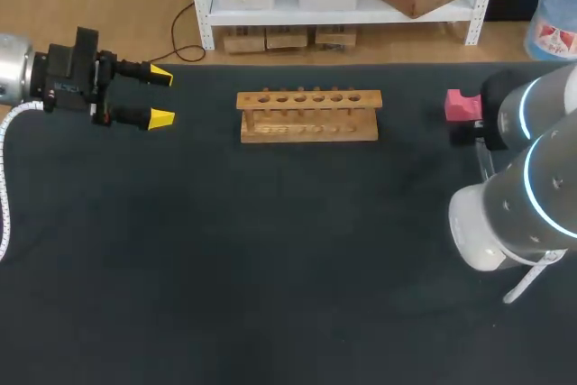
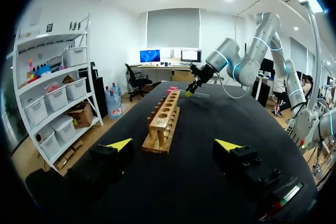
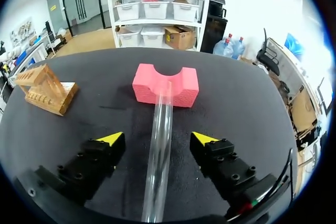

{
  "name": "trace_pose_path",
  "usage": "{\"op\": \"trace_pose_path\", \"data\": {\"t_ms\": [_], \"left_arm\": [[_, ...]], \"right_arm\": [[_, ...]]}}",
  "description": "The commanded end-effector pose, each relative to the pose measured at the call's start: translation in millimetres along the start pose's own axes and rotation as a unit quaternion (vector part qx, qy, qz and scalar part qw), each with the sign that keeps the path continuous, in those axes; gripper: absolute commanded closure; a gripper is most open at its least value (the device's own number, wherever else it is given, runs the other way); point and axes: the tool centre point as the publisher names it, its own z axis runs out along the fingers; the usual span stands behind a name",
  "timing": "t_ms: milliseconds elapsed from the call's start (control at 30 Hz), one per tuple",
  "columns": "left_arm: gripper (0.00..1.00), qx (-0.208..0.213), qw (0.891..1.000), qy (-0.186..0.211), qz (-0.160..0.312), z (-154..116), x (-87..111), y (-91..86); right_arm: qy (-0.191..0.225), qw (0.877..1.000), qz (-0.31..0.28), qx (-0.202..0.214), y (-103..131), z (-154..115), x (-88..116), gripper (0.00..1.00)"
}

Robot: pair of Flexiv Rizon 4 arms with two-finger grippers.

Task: Grasp the test tube, adjust it, and insert it.

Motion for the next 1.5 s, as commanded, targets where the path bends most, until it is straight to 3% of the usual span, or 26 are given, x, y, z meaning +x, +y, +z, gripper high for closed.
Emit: {"op": "trace_pose_path", "data": {"t_ms": [33,100,167,467,900,1133,1167,1233,1500], "left_arm": [[0.0,0.001,1.0,-0.001,0.001,-0.1,1.0,0.8],[0.0,0.001,1.0,-0.001,0.001,-0.1,1.0,0.8],[0.0,0.001,1.0,-0.001,0.001,-0.1,1.0,0.8],[0.0,0.001,1.0,-0.001,0.001,-0.1,1.0,0.8],[0.0,0.001,1.0,-0.001,0.001,-0.1,1.0,0.8],[0.0,0.001,1.0,-0.001,0.001,-0.1,1.0,0.8],[0.0,0.001,1.0,-0.001,0.001,-0.1,1.0,0.8],[0.0,0.001,1.0,-0.001,0.001,-0.1,1.0,0.8],[0.0,0.001,1.0,-0.001,0.001,-0.1,1.0,0.8]], "right_arm": [[0.005,0.999,-0.001,-0.039,-4.1,5.3,-0.6,0.27],[0.007,0.999,-0.001,-0.039,-4.8,6.6,0.0,0.33],[0.01,0.999,-0.003,-0.039,-5.1,7.6,0.3,0.48],[0.015,0.999,-0.009,-0.035,-7.2,10.8,0.8,0.5],[0.022,0.999,-0.016,-0.031,-7.8,13.6,2.7,0.69],[0.024,0.999,-0.02,-0.026,-8.3,13.3,2.2,0.69],[0.024,0.999,-0.021,-0.025,-8.2,12.9,2.1,0.73],[0.024,0.999,-0.022,-0.024,-7.3,11.2,2.3,0.98],[0.026,0.999,-0.034,-0.018,-2.1,5.5,3.8,1.0]]}}
